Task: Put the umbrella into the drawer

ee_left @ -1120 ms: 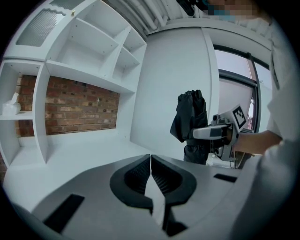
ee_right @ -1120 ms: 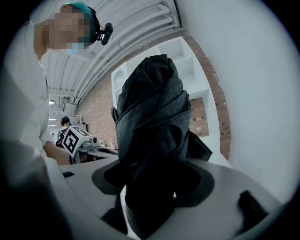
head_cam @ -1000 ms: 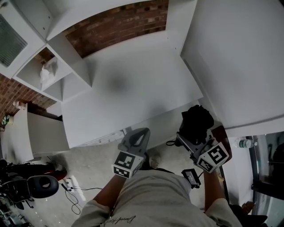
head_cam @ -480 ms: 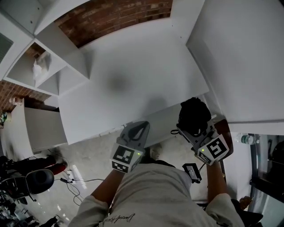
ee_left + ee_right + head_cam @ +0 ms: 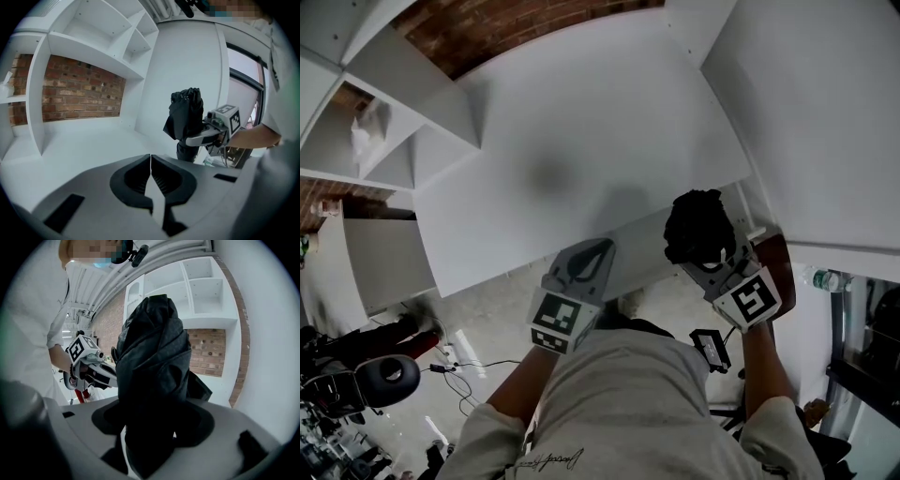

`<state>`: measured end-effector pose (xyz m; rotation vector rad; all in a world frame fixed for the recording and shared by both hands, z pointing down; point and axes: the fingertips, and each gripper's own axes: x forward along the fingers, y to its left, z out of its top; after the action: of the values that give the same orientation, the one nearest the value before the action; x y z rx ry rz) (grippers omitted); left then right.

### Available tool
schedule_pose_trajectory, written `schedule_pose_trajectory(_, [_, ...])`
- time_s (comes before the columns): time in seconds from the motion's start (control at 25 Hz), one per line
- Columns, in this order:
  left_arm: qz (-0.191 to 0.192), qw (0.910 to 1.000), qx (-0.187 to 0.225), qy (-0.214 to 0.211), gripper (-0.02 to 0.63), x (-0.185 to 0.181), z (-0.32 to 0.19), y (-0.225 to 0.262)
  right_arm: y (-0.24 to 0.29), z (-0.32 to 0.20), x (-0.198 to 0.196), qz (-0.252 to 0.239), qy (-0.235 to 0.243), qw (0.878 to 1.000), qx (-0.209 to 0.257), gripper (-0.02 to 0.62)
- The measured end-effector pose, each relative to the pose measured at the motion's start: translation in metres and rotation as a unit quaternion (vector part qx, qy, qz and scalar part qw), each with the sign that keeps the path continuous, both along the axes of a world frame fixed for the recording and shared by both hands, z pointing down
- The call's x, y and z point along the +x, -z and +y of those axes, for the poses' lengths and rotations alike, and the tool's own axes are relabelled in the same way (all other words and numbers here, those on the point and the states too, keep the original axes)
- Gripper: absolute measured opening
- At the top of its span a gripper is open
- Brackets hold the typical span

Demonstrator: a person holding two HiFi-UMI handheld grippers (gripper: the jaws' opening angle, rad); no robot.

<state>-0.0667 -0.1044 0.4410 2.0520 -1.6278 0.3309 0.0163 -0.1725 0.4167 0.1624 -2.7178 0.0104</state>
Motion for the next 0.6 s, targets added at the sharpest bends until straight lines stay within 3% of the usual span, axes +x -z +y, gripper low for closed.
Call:
schedule_pose_trajectory(0.16, [0.002,1.0,-0.004,0.0,0.017,-0.001,-0.004,-0.006,-0.005,-0.002,-0.003,-0.001,0.011,1.0,0.006,0.275])
schedule_pose_trajectory(0.44, [0.007,0.9999,-0.008,0.0,0.017,-0.006,-0.008,-0.014,-0.026,0.001,-0.008,0.048,0.058,0.996,0.055,0.275])
schedule_pose_trajectory(0.6, [0.012,0.9999,-0.011,0.003,0.017,-0.008,-0.011,-0.015,-0.04,0.0,-0.008,0.068,0.067,0.994,0.058,0.275])
